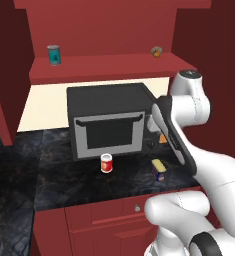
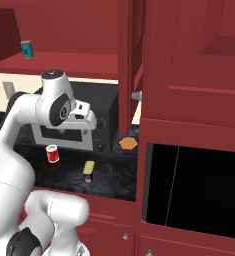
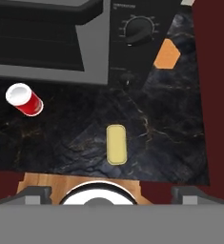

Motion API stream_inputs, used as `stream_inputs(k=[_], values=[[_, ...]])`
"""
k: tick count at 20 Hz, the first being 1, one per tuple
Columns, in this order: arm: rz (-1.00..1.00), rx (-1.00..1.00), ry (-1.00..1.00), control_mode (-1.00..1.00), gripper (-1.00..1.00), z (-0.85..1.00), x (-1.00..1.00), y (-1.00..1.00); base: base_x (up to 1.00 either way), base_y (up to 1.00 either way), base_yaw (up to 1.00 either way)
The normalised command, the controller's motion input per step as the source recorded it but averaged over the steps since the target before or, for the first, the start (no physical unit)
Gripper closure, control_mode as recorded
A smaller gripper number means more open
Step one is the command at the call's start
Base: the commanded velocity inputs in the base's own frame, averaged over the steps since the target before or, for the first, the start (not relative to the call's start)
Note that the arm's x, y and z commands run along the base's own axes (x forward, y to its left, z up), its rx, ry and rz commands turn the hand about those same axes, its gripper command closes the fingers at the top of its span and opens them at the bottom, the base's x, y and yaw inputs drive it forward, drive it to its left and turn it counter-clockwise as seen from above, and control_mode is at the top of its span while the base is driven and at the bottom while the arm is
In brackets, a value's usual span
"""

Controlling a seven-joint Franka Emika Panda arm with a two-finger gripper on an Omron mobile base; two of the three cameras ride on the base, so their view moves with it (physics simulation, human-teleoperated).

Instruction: Pick the cans from the counter and place them in their designated side in the cabinet.

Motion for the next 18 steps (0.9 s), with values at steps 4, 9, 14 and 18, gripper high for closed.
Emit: stream_inputs(k=[4,9,14,18], values=[[0.00,0.00,-0.02,-1.00,-1.00,-0.11,-0.01,-0.06,0.00,0.00,0.00],[0.00,0.00,0.00,-1.00,-1.00,-0.15,-0.04,-0.02,0.00,0.00,0.00],[0.00,0.00,0.00,-1.00,-1.00,-0.14,-0.05,0.00,0.00,0.00,0.00],[0.00,0.00,0.00,-1.00,-1.00,-0.14,-0.05,-0.02,0.00,0.00,0.00]])
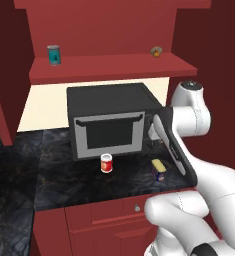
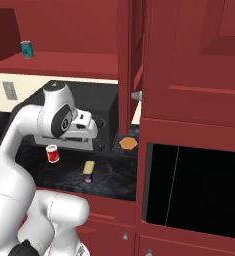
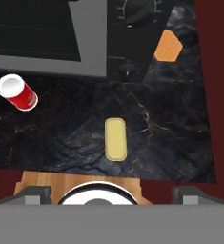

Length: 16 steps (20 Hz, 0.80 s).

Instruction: Pick the cans from the counter and place them in their designated side in the cabinet.

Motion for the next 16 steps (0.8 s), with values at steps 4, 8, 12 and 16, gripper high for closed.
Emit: stream_inputs(k=[4,8,12,16], values=[[0.00,0.00,0.00,-1.00,-1.00,-0.15,-0.04,-0.03,0.00,0.00,0.00],[0.00,0.00,0.00,-1.00,-1.00,-0.14,-0.05,-0.03,0.00,0.00,0.00],[0.00,0.01,0.00,-1.00,-1.00,-0.12,-0.02,0.00,0.00,0.00,0.00],[0.01,0.02,0.00,-1.00,-1.00,-0.10,0.00,-0.01,0.00,0.00,0.00]])
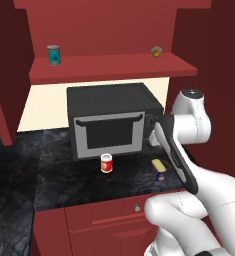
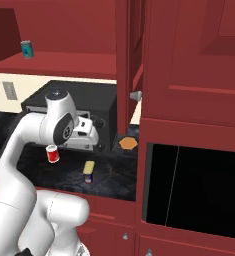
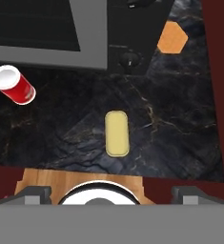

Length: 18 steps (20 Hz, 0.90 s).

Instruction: Pick the cans from the counter and place them in their designated side in the cabinet.

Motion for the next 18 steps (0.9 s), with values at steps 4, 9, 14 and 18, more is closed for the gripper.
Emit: stream_inputs(k=[4,9,14,18], values=[[0.01,0.01,0.00,-1.00,-1.00,-0.13,-0.02,-0.01,0.00,0.00,0.00],[0.01,0.01,0.00,-1.00,-1.00,-0.14,-0.03,0.00,0.00,0.00,0.00],[0.01,0.01,0.00,-1.00,-1.00,-0.15,-0.01,0.00,0.00,0.00,0.00],[0.01,0.00,0.00,-1.00,-1.00,-0.15,0.00,0.00,0.00,0.00,0.00]])
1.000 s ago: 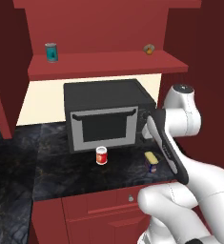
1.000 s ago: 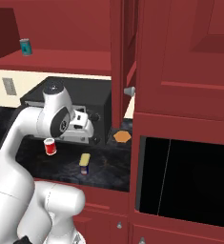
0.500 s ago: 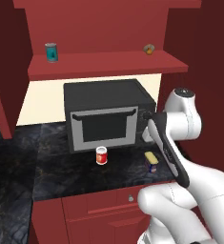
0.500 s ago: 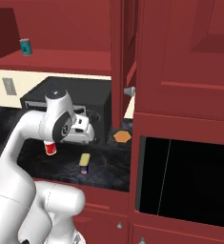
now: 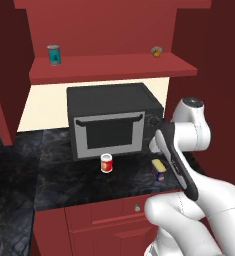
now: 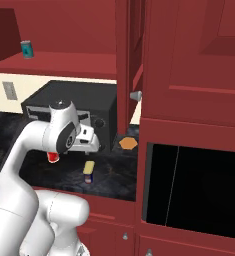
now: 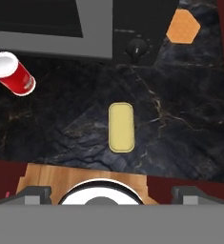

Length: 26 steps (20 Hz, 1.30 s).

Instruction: Pick the cans from the counter and place them in their designated side in the cabinet.

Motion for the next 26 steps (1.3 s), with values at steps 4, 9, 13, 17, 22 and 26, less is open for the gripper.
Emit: stream_inputs(k=[4,9,13,17,22,26], values=[[0.02,0.00,0.00,-1.00,-1.00,-0.14,0.00,0.00,0.00,0.00,0.00],[0.02,0.00,0.00,-1.00,-1.00,-0.13,0.00,0.00,0.00,0.00,0.00],[0.02,0.00,0.00,-1.00,-1.00,-0.12,0.00,0.00,0.00,0.00,0.00],[0.02,0.00,0.00,-1.00,-1.00,-0.11,0.00,0.00,0.00,0.00,0.00],[0.02,0.00,0.00,-1.00,-1.00,-0.09,0.04,-0.01,0.00,0.00,0.00],[0.02,0.00,0.00,-1.00,-1.00,-0.08,0.09,-0.04,0.00,0.00,0.00]])
